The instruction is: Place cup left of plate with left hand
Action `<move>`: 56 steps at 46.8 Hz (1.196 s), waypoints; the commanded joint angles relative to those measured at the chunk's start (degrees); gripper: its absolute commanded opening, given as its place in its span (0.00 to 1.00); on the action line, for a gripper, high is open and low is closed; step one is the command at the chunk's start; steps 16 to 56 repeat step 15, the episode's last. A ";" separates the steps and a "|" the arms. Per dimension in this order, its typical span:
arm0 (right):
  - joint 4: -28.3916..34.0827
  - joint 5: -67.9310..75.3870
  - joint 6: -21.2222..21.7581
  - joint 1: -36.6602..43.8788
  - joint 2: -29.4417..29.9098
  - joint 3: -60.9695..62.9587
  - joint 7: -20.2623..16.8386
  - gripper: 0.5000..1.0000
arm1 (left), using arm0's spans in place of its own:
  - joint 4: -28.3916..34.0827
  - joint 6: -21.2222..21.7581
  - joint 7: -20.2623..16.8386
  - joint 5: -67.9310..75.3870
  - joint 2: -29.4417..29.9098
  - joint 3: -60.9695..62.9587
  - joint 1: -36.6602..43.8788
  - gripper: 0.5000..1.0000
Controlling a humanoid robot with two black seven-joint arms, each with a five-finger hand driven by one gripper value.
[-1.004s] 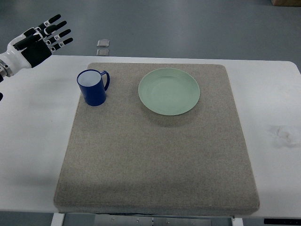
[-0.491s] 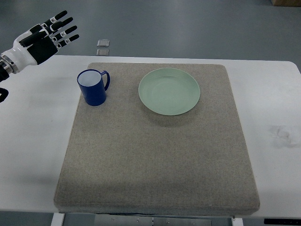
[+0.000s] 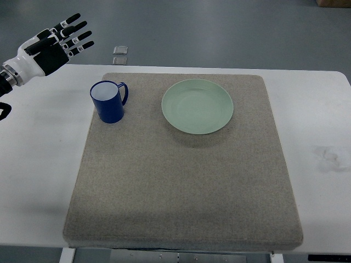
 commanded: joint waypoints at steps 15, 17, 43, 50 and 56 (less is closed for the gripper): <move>1.32 -0.14 -0.62 -0.09 0.00 -0.18 0.44 0.86 | -0.06 0.00 0.00 -0.17 -0.06 0.00 -0.02 1.00; 1.32 -0.14 -0.62 -0.09 0.00 -0.18 0.44 0.86 | -0.06 0.00 0.00 -0.17 -0.06 0.00 -0.02 1.00; 1.32 -0.14 -0.62 -0.09 0.00 -0.18 0.44 0.86 | -0.06 0.00 0.00 -0.17 -0.06 0.00 -0.02 1.00; 1.32 -0.14 -0.62 -0.09 0.00 -0.18 0.44 0.86 | -0.06 0.00 0.00 -0.17 -0.06 0.00 -0.02 1.00; 1.32 -0.14 -0.62 -0.09 0.00 -0.18 0.44 0.86 | -0.06 0.00 0.00 -0.17 -0.06 0.00 -0.02 1.00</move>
